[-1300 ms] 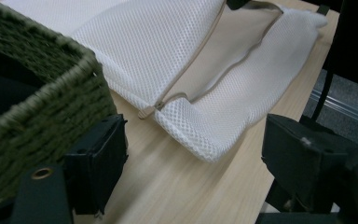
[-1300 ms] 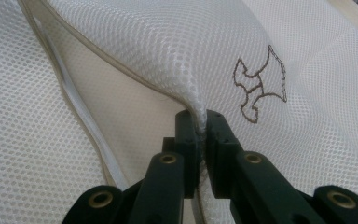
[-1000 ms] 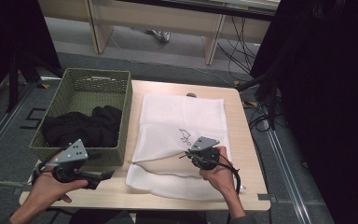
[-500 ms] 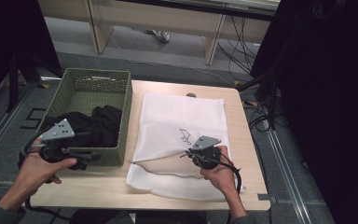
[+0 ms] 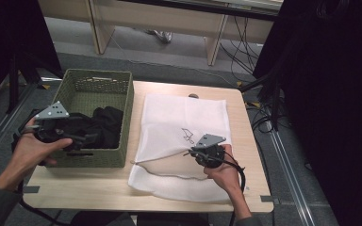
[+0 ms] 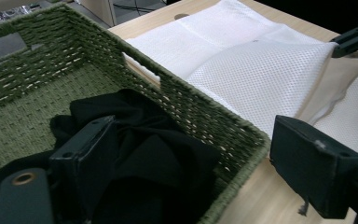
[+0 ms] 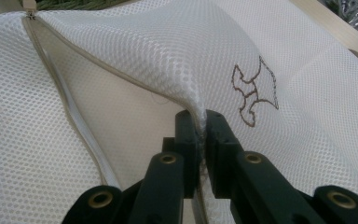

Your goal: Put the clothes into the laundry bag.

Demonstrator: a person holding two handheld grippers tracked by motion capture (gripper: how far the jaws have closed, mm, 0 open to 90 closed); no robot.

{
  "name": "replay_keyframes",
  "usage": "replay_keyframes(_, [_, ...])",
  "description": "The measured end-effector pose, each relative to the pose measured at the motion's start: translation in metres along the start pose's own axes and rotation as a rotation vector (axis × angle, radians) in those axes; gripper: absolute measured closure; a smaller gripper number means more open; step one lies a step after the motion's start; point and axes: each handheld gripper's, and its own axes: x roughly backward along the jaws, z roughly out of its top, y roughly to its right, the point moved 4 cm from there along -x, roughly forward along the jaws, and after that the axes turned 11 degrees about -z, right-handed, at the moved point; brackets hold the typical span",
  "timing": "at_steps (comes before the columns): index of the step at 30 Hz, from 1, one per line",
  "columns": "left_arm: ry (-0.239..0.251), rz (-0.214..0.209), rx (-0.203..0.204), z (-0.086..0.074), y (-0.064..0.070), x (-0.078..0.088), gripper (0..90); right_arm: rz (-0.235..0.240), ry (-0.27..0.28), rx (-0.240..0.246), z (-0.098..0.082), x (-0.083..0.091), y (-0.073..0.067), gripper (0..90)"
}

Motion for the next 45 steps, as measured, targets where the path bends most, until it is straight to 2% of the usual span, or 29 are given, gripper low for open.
replay_keyframes(1, [0.0,0.0,0.0,0.0,0.0,0.0,15.1,0.0,0.0,0.0,0.0,0.0,0.0,85.3])
replay_keyframes(3, [-0.024,0.007,-0.006,0.001,-0.009,0.0,15.1,0.0,-0.001,0.004,0.0,-0.001,0.0,85.3])
replay_keyframes(4, [-0.026,0.005,0.01,0.002,-0.016,-0.001,15.1,0.006,-0.009,-0.001,0.0,-0.001,-0.001,85.3])
replay_keyframes(5, [-0.026,0.005,0.01,0.002,-0.016,-0.001,15.1,0.006,-0.009,-0.001,0.0,-0.001,-0.001,85.3])
replay_keyframes(6, [-0.039,0.013,0.007,0.002,-0.022,-0.002,15.1,0.009,-0.006,0.01,0.0,-0.001,0.0,85.3])
replay_keyframes(7, [-0.045,0.01,0.014,0.001,-0.026,-0.003,15.1,0.009,-0.006,0.01,0.0,-0.001,0.0,85.3])
replay_keyframes(8, [-0.066,0.001,0.028,0.0,-0.034,-0.007,15.1,0.009,-0.007,0.01,0.0,-0.001,-0.001,85.3])
replay_keyframes(9, [-0.066,0.001,0.028,0.0,-0.034,-0.007,15.1,0.009,-0.007,0.01,0.0,-0.001,-0.001,85.3])
replay_keyframes(10, [-0.088,0.01,0.036,-0.002,-0.043,-0.013,15.1,0.012,-0.007,0.013,0.0,-0.001,-0.001,85.2])
replay_keyframes(14, [-0.121,-0.014,0.042,-0.003,-0.052,-0.022,15.1,0.017,-0.007,0.011,0.0,-0.002,-0.001,85.2])
replay_keyframes(15, [-0.144,-0.036,0.039,-0.004,-0.055,-0.026,15.1,0.016,-0.007,0.009,0.0,-0.002,-0.001,85.2])
replay_keyframes(17, [-0.169,-0.051,0.04,-0.006,-0.06,-0.03,15.9,0.01,-0.004,0.007,0.0,-0.003,-0.001,85.2])
replay_keyframes(20, [-0.18,-0.057,0.066,-0.008,-0.071,-0.038,16.2,0.011,-0.002,0.016,0.0,-0.003,0.0,85.2])
replay_keyframes(29, [-0.227,-0.07,0.062,-0.01,-0.077,-0.056,16.9,0.01,-0.013,0.003,-0.002,-0.003,-0.001,85.2])
replay_keyframes(30, [-0.257,-0.075,0.057,-0.013,-0.079,-0.061,16.7,0.011,-0.012,0.001,-0.002,-0.003,-0.001,85.2])
replay_keyframes(31, [-0.257,-0.075,0.057,-0.013,-0.079,-0.061,16.7,0.011,-0.01,0.002,-0.002,-0.003,-0.001,85.2])
replay_keyframes(34, [-0.304,-0.088,0.049,-0.019,-0.082,-0.069,16.0,0.012,-0.016,0.0,-0.002,-0.003,-0.001,85.2])
replay_keyframes(36, [-0.314,-0.083,0.046,-0.02,-0.082,-0.072,15.7,0.007,-0.014,0.006,-0.002,-0.003,0.0,85.2])
replay_keyframes(38, [-0.359,-0.088,0.033,-0.023,-0.085,-0.076,15.2,0.016,-0.018,0.0,-0.003,-0.004,-0.001,85.2])
replay_keyframes(39, [-0.362,-0.077,0.043,-0.026,-0.086,-0.079,15.2,0.016,-0.018,0.0,-0.003,-0.004,-0.001,85.2])
replay_keyframes(40, [-0.418,-0.105,0.021,-0.029,-0.088,-0.08,14.8,0.017,-0.01,0.013,-0.003,-0.004,-0.001,85.2])
replay_keyframes(41, [-0.431,-0.116,0.023,-0.033,-0.089,-0.083,14.8,0.016,-0.009,0.015,-0.002,-0.004,0.0,85.2])
replay_keyframes(45, [-0.456,-0.108,0.034,-0.045,-0.093,-0.093,14.2,0.016,-0.021,-0.001,-0.003,-0.004,-0.001,85.2])
